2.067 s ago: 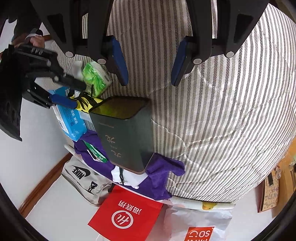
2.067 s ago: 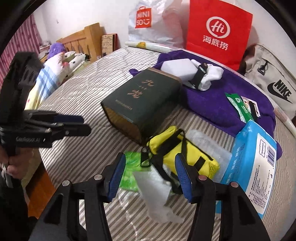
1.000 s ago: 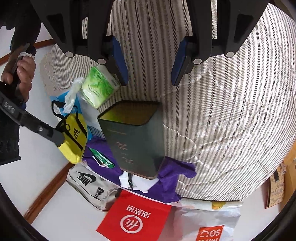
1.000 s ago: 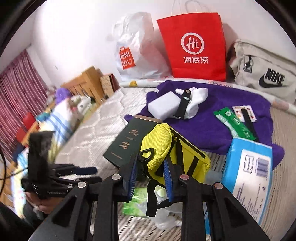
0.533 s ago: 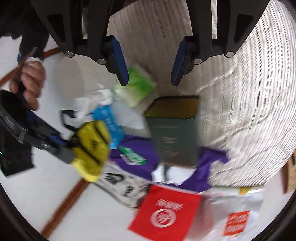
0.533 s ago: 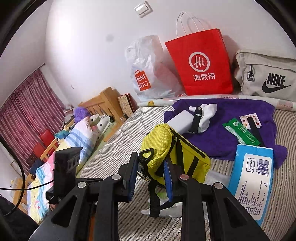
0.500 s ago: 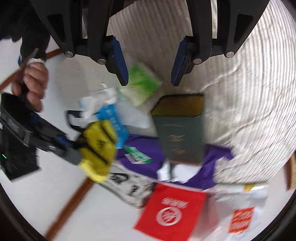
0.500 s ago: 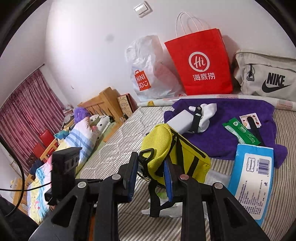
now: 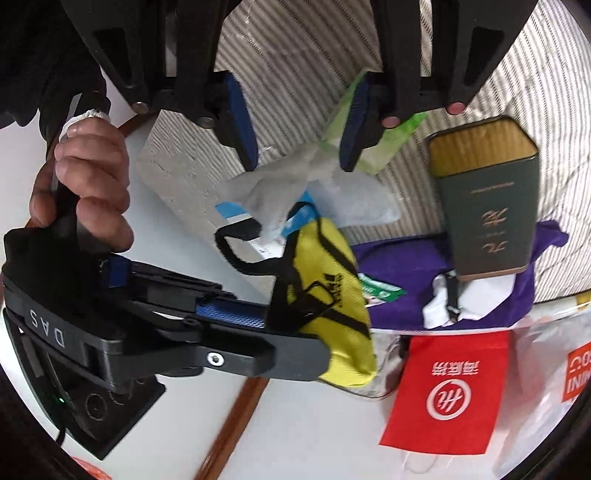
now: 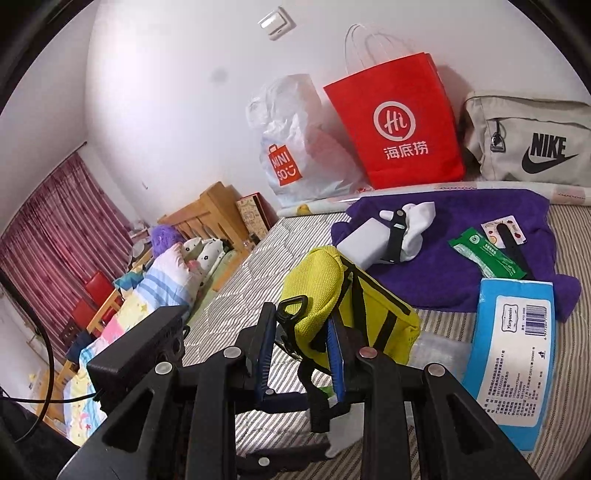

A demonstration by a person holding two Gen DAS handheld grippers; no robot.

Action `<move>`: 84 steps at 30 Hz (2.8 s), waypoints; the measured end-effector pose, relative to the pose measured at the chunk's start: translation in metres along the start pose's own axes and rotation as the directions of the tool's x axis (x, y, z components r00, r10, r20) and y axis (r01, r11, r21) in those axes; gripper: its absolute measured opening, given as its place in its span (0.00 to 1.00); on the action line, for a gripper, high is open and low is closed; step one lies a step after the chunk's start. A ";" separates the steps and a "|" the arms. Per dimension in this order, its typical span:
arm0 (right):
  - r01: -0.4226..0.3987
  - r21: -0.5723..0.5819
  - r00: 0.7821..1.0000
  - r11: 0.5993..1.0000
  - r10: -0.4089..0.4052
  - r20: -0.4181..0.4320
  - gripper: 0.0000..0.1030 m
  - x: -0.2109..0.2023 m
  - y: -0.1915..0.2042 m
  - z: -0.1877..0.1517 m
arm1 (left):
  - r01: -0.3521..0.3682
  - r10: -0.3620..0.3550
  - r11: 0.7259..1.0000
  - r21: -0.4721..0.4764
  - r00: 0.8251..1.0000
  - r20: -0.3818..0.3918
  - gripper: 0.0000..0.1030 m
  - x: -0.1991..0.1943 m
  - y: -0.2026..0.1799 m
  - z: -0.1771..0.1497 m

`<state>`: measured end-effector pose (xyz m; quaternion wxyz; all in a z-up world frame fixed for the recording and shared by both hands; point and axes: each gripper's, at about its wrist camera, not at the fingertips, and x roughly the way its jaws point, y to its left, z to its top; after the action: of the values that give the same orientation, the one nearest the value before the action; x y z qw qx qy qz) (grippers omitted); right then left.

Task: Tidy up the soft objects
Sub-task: 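Grasp the grey mesh bag with the left tool while the right tool holds the pouch up, then carry the grey mesh bag and yellow pouch over the purple towel with both tools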

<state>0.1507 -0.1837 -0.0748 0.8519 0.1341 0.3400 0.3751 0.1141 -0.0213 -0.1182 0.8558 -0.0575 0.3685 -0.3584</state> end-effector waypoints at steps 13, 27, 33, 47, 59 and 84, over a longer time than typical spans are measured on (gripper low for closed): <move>-0.013 0.048 1.000 0.999 0.012 0.023 0.26 -0.014 -0.013 -0.004 | -0.039 0.039 0.999 0.022 0.999 0.004 0.06 0.008 -0.002 0.003; 0.057 0.100 0.996 0.993 -0.064 0.066 0.26 -0.052 -0.041 -0.028 | -0.071 0.071 0.997 -0.025 0.997 0.001 0.05 -0.019 0.004 -0.010; 0.035 0.115 0.995 0.993 -0.045 0.088 0.26 -0.059 -0.039 -0.029 | -0.031 0.033 0.997 0.068 0.999 -0.030 0.26 -0.001 -0.029 -0.016; -0.043 0.081 0.993 0.996 0.034 0.115 0.26 -0.065 -0.011 -0.020 | -0.117 0.098 0.966 0.230 0.991 0.093 0.54 0.020 -0.067 -0.016; 0.010 0.130 0.993 0.991 -0.025 0.115 0.26 -0.077 -0.032 -0.035 | -0.108 0.097 0.983 0.146 0.992 0.078 0.23 -0.003 -0.046 -0.023; 0.192 0.163 0.981 0.968 -0.190 -0.027 0.25 -0.091 -0.079 -0.113 | -0.354 0.353 0.922 -0.156 0.935 -0.033 0.23 -0.048 0.012 -0.034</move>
<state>0.0728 -0.3070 -0.1524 0.8682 0.1686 0.3856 0.2629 0.0763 0.0245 -0.1189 0.8983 -0.0578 0.4020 -0.1677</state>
